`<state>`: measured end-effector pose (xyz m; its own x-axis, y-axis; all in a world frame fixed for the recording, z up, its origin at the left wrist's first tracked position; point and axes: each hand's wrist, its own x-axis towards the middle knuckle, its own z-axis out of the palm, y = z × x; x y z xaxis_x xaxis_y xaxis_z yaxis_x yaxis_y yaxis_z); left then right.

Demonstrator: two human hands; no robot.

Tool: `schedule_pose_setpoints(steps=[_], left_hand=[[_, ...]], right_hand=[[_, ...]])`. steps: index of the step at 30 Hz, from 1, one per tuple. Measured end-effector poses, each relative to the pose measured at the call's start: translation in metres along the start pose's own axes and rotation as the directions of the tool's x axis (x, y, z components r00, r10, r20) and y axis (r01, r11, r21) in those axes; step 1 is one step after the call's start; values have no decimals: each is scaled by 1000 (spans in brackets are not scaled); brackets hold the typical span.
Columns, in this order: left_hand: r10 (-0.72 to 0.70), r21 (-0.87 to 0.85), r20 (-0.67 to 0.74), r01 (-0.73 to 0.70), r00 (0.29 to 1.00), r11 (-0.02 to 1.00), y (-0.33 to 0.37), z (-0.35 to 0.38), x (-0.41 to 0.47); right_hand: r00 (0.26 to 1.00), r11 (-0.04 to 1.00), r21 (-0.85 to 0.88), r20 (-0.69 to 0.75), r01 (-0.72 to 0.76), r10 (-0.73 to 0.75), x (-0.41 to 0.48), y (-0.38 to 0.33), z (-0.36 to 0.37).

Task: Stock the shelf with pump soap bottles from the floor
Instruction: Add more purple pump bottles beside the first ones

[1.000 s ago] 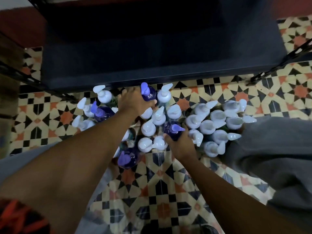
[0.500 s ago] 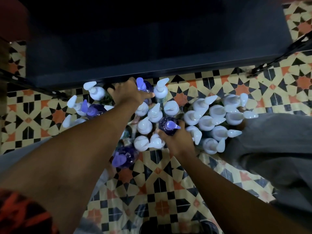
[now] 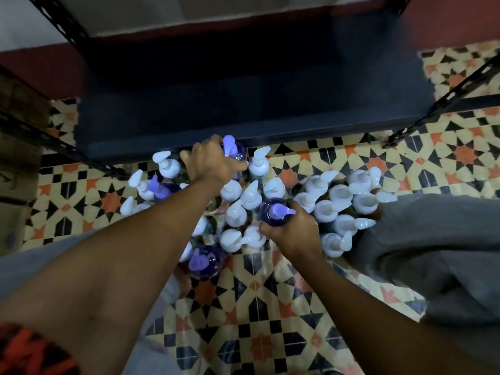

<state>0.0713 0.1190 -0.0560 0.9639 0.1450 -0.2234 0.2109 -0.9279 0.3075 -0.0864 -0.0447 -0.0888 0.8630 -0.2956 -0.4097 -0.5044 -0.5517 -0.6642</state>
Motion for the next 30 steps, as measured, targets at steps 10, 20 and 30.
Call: schedule_pose_setpoints(steps=[10,20,30], left_hand=[[109,-410,-204,-186,973,893,23,-144,-76],[83,-771,-342,-330,936,545,41,-259,-147],[39,-998,69,69,997,5,70,-235,-171]], right_hand=[[968,971,100,-149,219,-203,-49,-80,-109],[869,762,424,-309,489,-386,-78,-183,-212],[961,615,774,33,148,-273,-82,-203,-216]])
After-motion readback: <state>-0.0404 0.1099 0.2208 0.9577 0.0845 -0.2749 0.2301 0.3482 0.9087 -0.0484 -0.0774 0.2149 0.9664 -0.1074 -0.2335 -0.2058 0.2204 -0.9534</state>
